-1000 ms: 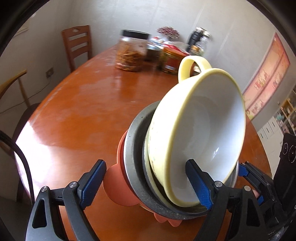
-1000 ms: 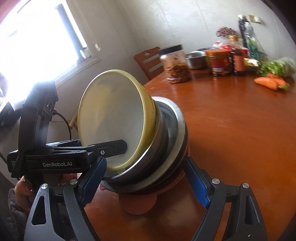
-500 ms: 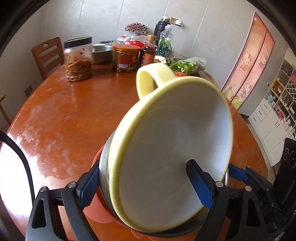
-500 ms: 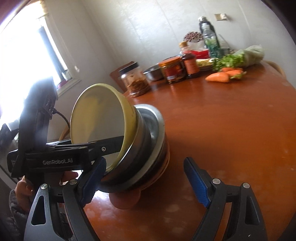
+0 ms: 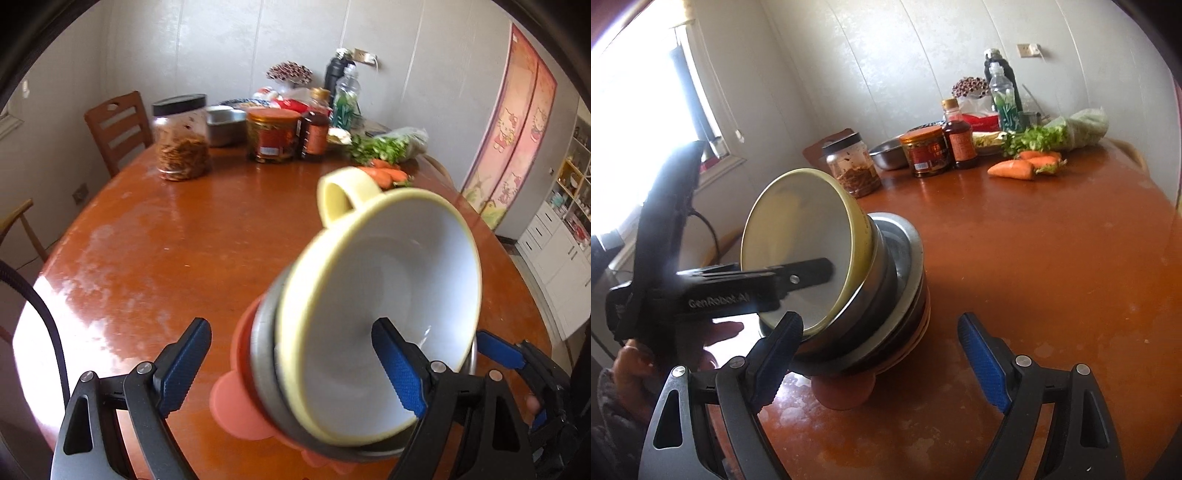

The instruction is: Organize plates and bowls

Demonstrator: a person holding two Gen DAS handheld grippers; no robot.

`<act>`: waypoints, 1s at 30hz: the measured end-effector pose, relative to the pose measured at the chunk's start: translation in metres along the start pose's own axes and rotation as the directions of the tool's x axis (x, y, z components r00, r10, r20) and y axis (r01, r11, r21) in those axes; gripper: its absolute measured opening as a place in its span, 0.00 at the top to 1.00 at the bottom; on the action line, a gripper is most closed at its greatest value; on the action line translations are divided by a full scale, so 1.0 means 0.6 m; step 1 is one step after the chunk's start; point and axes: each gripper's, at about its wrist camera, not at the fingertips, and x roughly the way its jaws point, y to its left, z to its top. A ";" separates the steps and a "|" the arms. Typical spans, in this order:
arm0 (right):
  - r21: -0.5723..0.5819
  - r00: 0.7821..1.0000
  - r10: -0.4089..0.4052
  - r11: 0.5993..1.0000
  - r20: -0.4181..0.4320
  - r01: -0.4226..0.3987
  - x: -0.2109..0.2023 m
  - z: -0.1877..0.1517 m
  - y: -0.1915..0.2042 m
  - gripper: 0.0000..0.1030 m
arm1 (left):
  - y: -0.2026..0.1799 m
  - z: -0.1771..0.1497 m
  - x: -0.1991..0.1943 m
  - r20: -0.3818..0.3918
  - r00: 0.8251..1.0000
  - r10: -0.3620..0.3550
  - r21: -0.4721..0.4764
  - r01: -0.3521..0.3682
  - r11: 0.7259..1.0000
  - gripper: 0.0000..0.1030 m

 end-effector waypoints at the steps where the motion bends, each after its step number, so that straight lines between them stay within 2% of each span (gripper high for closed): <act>1: -0.004 1.000 -0.003 1.000 0.001 0.004 -0.001 0.001 0.004 0.16 | 0.005 -0.002 -0.006 0.006 1.000 0.009 -0.003 -0.009 1.000 0.14; 11: -0.076 0.999 -0.046 0.996 0.022 0.048 -0.028 -0.015 0.053 0.16 | 0.016 -0.051 -0.103 0.100 0.994 0.033 0.005 -0.034 0.999 0.14; 15: -0.093 0.996 -0.077 0.992 0.038 0.080 -0.048 -0.031 0.063 0.16 | 0.000 -0.086 -0.117 0.097 0.995 0.007 0.031 -0.010 0.999 0.14; 21: -0.101 0.992 -0.122 0.987 0.043 0.125 -0.076 -0.063 0.068 0.16 | -0.019 -0.137 -0.130 0.098 0.995 0.031 0.017 -0.033 0.999 0.14; 24: -0.102 0.990 -0.135 0.985 0.040 0.138 -0.089 -0.078 0.068 0.16 | -0.032 -0.161 -0.136 0.095 0.995 0.017 0.021 -0.019 1.000 0.14; 30: -0.106 0.985 -0.162 0.980 0.054 0.167 -0.115 -0.099 0.071 0.16 | -0.047 -0.186 -0.141 0.083 0.996 0.044 0.015 -0.045 0.999 0.14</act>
